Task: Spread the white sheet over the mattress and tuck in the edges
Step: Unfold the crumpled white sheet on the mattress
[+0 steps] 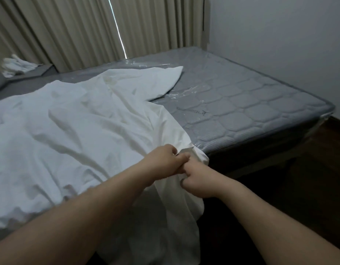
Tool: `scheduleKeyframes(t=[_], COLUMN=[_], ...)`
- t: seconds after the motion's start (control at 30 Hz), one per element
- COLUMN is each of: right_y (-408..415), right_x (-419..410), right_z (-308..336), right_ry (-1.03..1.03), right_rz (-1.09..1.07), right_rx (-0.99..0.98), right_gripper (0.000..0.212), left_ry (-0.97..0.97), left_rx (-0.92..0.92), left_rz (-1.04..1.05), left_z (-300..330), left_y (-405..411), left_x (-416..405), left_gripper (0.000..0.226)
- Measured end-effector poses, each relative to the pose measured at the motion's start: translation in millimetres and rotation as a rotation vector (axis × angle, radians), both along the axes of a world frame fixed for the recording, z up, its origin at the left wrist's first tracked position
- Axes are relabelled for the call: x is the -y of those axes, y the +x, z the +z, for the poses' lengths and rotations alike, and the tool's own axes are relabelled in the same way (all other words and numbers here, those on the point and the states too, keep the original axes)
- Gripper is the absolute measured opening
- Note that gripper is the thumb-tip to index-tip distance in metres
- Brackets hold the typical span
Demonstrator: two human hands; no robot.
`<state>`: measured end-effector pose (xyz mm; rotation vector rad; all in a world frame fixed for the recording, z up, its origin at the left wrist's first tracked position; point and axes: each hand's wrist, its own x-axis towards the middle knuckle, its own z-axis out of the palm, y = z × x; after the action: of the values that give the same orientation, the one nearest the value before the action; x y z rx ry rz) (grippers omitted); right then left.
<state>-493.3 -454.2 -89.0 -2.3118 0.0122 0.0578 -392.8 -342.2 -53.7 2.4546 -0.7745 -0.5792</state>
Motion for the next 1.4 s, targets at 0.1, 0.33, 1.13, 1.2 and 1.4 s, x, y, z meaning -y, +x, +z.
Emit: scheduleKeyframes(t=[0.1, 0.33, 1.13, 1.2, 1.4], right_y=[3.0, 8.5, 81.5, 91.8, 94.1], right_x=[-1.0, -5.5, -40.3, -42.2, -45.8], right_z=[1.5, 4.1, -8.8, -15.7, -21.5], right_ry=[0.407, 0.787, 1.309, 1.382, 1.530], right_rz=[-0.073, -0.206, -0.501, -0.599, -0.617], right_rx=[-0.048, -0.122, -0.342, -0.328, -0.351], right_gripper=[0.056, 0.047, 0.026, 0.028, 0.026], left_ry=[-0.033, 0.057, -0.141, -0.091, 0.030], left_rx=[-0.005, 0.178, -0.613, -0.627, -0.633], left_rz=[0.054, 0.002, -0.587, -0.596, -0.622], left_z=[-1.7, 7.1, 56.2, 60.7, 65.8], left_y=[8.9, 15.4, -29.1, -25.2, -16.4], left_x=[-8.2, -21.6, -73.9, -79.4, -93.9], left_gripper=[0.051, 0.029, 0.024, 0.028, 0.023])
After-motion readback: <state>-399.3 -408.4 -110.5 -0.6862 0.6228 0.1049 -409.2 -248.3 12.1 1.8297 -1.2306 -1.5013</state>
